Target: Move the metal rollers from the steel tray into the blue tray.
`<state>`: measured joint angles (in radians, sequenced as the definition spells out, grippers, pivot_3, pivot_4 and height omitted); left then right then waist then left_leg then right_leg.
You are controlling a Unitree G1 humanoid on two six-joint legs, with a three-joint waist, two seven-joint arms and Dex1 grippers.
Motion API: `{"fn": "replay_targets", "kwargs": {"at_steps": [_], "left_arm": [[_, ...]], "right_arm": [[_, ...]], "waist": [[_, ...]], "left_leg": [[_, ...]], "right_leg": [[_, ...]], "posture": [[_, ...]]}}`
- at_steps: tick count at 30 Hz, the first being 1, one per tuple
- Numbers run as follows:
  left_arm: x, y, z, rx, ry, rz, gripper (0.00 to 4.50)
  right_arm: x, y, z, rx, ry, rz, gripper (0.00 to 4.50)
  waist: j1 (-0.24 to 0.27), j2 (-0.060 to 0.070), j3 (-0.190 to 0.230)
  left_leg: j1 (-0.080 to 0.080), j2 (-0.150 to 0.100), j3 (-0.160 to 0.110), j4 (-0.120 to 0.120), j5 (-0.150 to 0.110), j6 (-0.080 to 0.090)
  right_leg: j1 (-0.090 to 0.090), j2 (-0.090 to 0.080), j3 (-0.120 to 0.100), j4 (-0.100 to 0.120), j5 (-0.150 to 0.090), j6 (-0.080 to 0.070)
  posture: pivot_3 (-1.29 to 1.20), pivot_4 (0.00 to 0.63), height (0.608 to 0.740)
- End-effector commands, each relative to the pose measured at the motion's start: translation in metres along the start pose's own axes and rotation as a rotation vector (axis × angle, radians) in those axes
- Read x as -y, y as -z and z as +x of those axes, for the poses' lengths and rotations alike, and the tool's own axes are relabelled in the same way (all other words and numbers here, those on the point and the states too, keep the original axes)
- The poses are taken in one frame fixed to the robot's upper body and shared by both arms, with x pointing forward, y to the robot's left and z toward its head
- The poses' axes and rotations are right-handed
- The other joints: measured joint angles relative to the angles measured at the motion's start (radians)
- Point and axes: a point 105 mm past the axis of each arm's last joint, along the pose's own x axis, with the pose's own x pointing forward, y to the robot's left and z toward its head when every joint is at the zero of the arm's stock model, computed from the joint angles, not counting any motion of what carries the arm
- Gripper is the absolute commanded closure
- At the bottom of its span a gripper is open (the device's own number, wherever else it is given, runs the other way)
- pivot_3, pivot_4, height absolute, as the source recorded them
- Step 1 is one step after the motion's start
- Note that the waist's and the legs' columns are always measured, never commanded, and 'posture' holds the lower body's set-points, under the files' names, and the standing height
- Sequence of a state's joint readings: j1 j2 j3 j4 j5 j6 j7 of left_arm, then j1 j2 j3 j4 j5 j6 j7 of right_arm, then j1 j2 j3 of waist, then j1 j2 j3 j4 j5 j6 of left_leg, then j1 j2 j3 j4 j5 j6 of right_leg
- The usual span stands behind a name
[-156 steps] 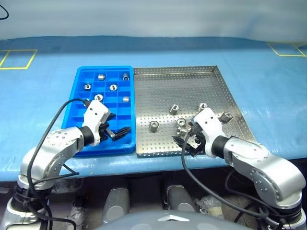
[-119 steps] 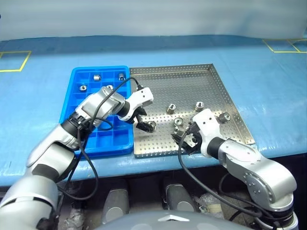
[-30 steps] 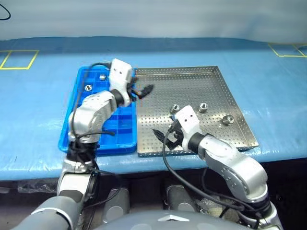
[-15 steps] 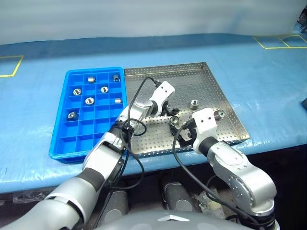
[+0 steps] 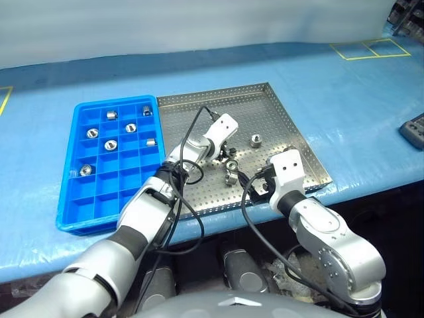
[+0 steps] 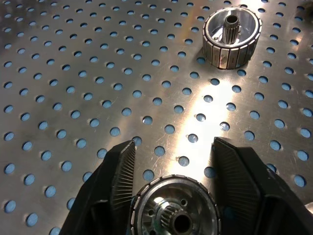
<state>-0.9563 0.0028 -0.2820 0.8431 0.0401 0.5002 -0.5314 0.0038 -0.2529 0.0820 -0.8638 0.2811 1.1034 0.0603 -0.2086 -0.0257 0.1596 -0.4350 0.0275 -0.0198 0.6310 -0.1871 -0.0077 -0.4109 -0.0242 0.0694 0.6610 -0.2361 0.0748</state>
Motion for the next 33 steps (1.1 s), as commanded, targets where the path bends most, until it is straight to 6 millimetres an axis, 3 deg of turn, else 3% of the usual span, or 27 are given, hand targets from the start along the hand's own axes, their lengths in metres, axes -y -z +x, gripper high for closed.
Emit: {"fn": "replay_targets", "kwargs": {"at_steps": [1,6,10,14,17,25,27,33], "left_arm": [[-0.004,0.002,-0.007,-0.005,-0.011,-0.022,2.77],[-0.017,0.005,-0.022,0.011,-0.044,-0.067,2.77],[-0.024,-0.019,-0.04,0.171,-0.069,-0.152,2.77],[-0.042,-0.047,-0.073,0.391,-0.145,-0.279,2.77],[-0.058,-0.05,-0.103,0.499,-0.246,-0.347,2.77],[-0.074,-0.019,-0.17,0.529,-0.482,-0.325,2.77],[-0.075,0.0,-0.19,0.477,-0.564,-0.291,2.77],[-0.074,0.044,-0.221,0.326,-0.75,-0.239,2.77]], "right_arm": [[-0.001,-0.01,0.0,0.041,-0.006,-0.001,0.0],[-0.003,-0.013,0.003,0.045,-0.028,-0.001,0.0],[-0.006,-0.016,0.006,0.052,-0.048,-0.006,0.0],[-0.011,-0.021,0.008,0.064,-0.079,-0.017,0.0],[-0.017,-0.025,0.012,0.073,-0.114,-0.03,0.0],[-0.045,-0.038,0.025,0.094,-0.27,-0.075,0.0],[-0.054,-0.041,0.029,0.1,-0.32,-0.086,0.0],[-0.075,-0.045,0.035,0.104,-0.431,-0.109,0.0]], "waist": [[0.002,0.0,0.0],[0.002,0.0,0.0],[0.011,0.001,0.0],[0.034,0.001,0.0],[0.036,0.001,0.0],[0.081,0.001,0.0],[0.098,0.001,0.0],[0.151,0.001,0.0]], "left_leg": [[0.0,0.0,0.0,0.0,0.0,0.0],[0.0,0.0,0.0,0.0,0.0,0.0],[0.0,0.0,0.0,0.0,0.0,0.0],[-0.002,0.0,0.0,0.0,0.0,0.0],[-0.001,0.0,0.0,0.0,0.0,0.0],[0.002,0.0,0.0,0.0,0.001,0.0],[0.002,0.0,0.0,0.0,0.001,0.0],[0.002,0.0,0.0,-0.001,0.0,0.0]], "right_leg": [[0.0,0.0,0.0,0.0,0.0,0.0],[0.0,0.0,0.0,0.0,0.0,0.0],[0.0,0.0,0.0,0.001,0.0,0.0],[-0.002,0.0,0.0,0.001,0.0,0.0],[-0.002,0.0,0.001,0.001,0.0,0.0],[0.0,0.0,0.001,0.002,0.0,0.0],[0.0,0.0,0.0,0.002,0.0,0.0],[0.001,0.0,0.0,0.002,0.0,-0.001]], "posture": [[-0.24,0.15,0.74],[-0.21,0.15,0.74],[-0.18,0.15,0.74],[-0.16,0.15,0.74],[-0.13,0.15,0.74],[-0.04,0.15,0.74],[-0.01,0.15,0.74],[0.05,0.15,0.74]]}}
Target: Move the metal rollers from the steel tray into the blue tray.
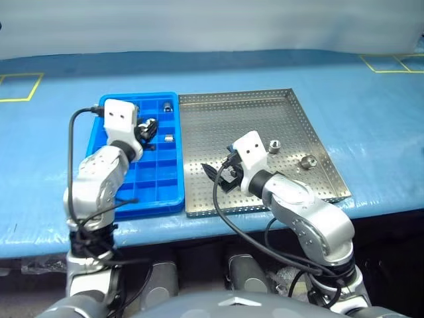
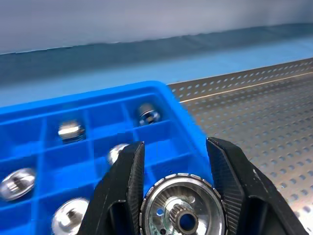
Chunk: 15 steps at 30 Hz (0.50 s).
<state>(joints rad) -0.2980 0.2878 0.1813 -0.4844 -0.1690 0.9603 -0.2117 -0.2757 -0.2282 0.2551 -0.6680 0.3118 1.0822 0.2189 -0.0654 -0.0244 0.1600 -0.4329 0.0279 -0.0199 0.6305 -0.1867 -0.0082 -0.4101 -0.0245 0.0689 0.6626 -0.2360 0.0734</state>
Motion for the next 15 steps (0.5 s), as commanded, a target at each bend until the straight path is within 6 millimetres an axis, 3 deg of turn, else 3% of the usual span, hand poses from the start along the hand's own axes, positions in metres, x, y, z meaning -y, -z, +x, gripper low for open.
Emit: {"fn": "replay_targets", "kwargs": {"at_steps": [1,8,15], "left_arm": [[-0.014,0.003,-0.02,-0.003,-0.109,0.041,2.77],[-0.024,0.032,-0.034,-0.093,-0.194,0.004,2.77],[-0.016,0.045,-0.033,-0.13,-0.168,-0.047,2.77]], "right_arm": [[-0.02,-0.015,0.008,0.055,-0.121,-0.046,0.0],[-0.044,-0.017,0.018,0.06,-0.261,-0.09,0.0],[-0.047,-0.016,0.018,0.057,-0.284,-0.087,0.0]], "waist": [[0.013,0.0,0.0],[0.055,-0.001,0.0],[0.056,-0.001,0.0]], "left_leg": [[0.0,0.0,0.0,0.0,0.0,0.0],[0.001,0.0,-0.001,0.001,0.0,0.0],[0.001,0.001,-0.001,0.0,0.0,0.0]], "right_leg": [[0.0,0.0,-0.001,0.0,0.0,0.0],[0.001,0.0,-0.002,0.0,-0.002,-0.004],[0.001,-0.001,-0.003,0.0,-0.001,-0.006]], "posture": [[0.06,0.15,0.74],[0.09,0.15,0.74],[0.1,0.15,0.74]]}}
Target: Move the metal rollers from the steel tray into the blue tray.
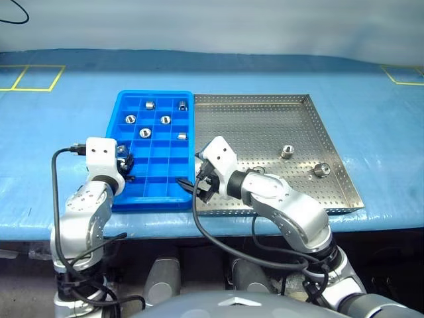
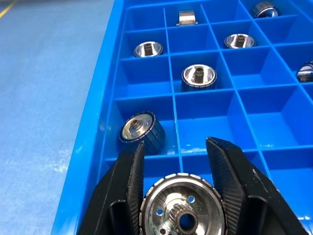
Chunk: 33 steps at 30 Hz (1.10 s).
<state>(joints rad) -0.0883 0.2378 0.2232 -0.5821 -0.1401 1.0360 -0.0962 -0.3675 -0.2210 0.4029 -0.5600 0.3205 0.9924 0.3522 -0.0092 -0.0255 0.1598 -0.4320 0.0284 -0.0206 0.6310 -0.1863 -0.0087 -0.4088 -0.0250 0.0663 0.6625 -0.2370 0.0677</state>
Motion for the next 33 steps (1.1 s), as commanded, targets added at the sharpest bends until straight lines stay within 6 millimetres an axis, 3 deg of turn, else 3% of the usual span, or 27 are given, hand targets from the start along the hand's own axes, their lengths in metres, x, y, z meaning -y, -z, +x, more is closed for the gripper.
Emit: {"fn": "replay_targets", "kwargs": {"at_steps": [1,15,19,23,26,29,33], "left_arm": [[0.007,-0.012,-0.003,0.051,0.03,-0.002,2.77],[0.017,-0.003,0.007,-0.004,0.083,-0.012,2.77],[0.017,-0.002,0.009,-0.004,0.086,-0.027,1.46],[0.02,-0.018,0.01,0.058,0.107,-0.028,0.12],[0.032,-0.037,0.009,0.126,0.187,-0.025,0.02],[0.057,-0.054,0.005,0.19,0.364,0.012,0.02],[0.077,-0.058,0.007,0.194,0.505,0.084,0.02]], "right_arm": [[-0.004,-0.01,-0.002,0.046,-0.015,-0.018,0.0],[-0.002,-0.003,-0.007,0.04,0.032,0.026,0.0],[-0.001,-0.003,-0.008,0.044,0.046,0.027,0.0],[0.006,-0.004,-0.017,0.044,0.085,0.019,0.0],[0.019,-0.003,-0.029,0.035,0.151,0.013,0.0],[0.04,0.005,-0.05,-0.005,0.287,0.025,0.0],[0.056,0.017,-0.073,-0.075,0.424,0.062,0.0]], "waist": [[0.0,0.0,0.0],[-0.004,0.0,0.0],[-0.004,0.0,0.0],[-0.005,0.0,0.0],[-0.003,0.0,0.0],[-0.005,0.0,0.0],[-0.018,0.0,0.0]], "left_leg": [[0.0,0.0,0.0,0.0,0.0,0.0],[0.0,0.0,0.001,0.0,0.0,0.0],[0.0,0.0,0.001,0.0,0.0,0.0],[0.0,0.0,0.001,0.0,0.0,0.0],[-0.001,0.0,0.001,0.0,0.0,0.0],[-0.001,0.0,0.001,0.0,0.0,0.0],[-0.001,0.0,0.001,-0.001,0.0,0.0]], "right_leg": [[0.0,0.0,0.0,0.0,0.0,0.0],[0.0,0.0,0.0,0.0,-0.001,0.0],[0.0,0.0,0.0,0.0,-0.001,0.0],[0.0,0.0,0.0,0.0,-0.002,0.0],[0.0,0.0,0.0,-0.001,-0.002,0.0],[0.0,0.0,0.0,-0.001,-0.002,0.0],[-0.001,0.0,0.001,-0.002,-0.002,-0.002]], "posture": [[0.1,0.15,0.74],[0.05,0.15,0.74],[0.04,0.15,0.74],[0.03,0.15,0.74],[0.01,0.15,0.74],[-0.03,0.15,0.74],[-0.07,0.15,0.74]]}}
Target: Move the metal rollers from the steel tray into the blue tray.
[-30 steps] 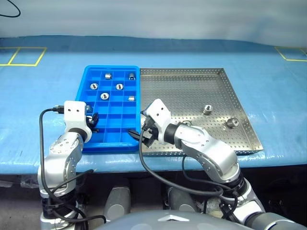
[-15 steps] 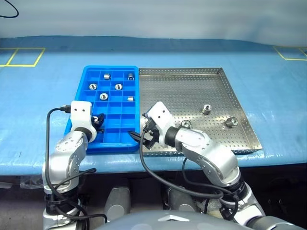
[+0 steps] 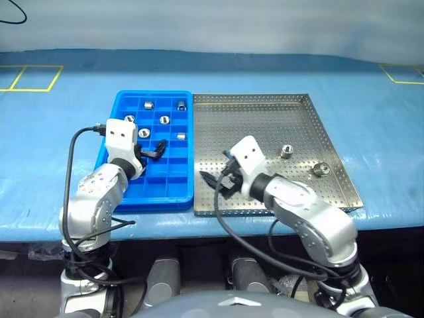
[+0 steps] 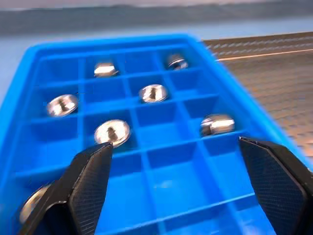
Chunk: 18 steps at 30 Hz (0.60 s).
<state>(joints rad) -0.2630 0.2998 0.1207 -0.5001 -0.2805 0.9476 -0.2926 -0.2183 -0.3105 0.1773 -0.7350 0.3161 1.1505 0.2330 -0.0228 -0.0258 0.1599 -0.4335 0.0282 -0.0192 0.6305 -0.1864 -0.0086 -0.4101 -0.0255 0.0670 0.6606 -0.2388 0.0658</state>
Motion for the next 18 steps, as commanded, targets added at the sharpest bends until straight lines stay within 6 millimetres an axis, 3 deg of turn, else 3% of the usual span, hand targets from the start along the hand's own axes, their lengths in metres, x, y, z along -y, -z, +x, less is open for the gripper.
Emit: {"fn": "replay_targets", "kwargs": {"at_steps": [1,6,11,18], "left_arm": [[0.017,-0.008,0.008,0.019,0.133,0.041,0.02],[0.043,-0.002,0.023,-0.047,0.34,0.057,0.02],[0.054,0.001,0.035,-0.072,0.395,0.091,0.02],[0.06,0.003,0.037,-0.071,0.418,0.082,0.02]], "right_arm": [[0.013,-0.005,-0.015,0.008,0.094,0.009,0.0],[0.015,0.011,-0.021,-0.077,0.163,0.098,0.0],[0.017,0.03,-0.023,-0.171,0.266,0.26,0.0],[0.015,0.038,-0.023,-0.211,0.328,0.346,0.0]], "waist": [[-0.012,0.0,0.0],[-0.043,0.0,0.0],[-0.066,0.0,0.0],[-0.087,0.001,0.0]], "left_leg": [[0.0,0.0,0.0,0.0,0.0,0.0],[0.001,0.001,0.0,-0.001,0.0,0.0],[0.0,0.0,0.001,0.0,0.0,0.0],[-0.001,0.001,0.0,-0.001,0.0,0.0]], "right_leg": [[0.0,0.0,0.0,0.0,0.0,0.0],[0.0,0.001,0.0,0.002,-0.001,0.0],[-0.001,0.001,0.001,0.001,0.001,0.004],[-0.002,0.001,0.001,0.002,0.001,0.005]], "posture": [[-0.09,0.15,0.74],[-0.13,0.15,0.74],[-0.16,0.15,0.74],[-0.16,0.15,0.74]]}}
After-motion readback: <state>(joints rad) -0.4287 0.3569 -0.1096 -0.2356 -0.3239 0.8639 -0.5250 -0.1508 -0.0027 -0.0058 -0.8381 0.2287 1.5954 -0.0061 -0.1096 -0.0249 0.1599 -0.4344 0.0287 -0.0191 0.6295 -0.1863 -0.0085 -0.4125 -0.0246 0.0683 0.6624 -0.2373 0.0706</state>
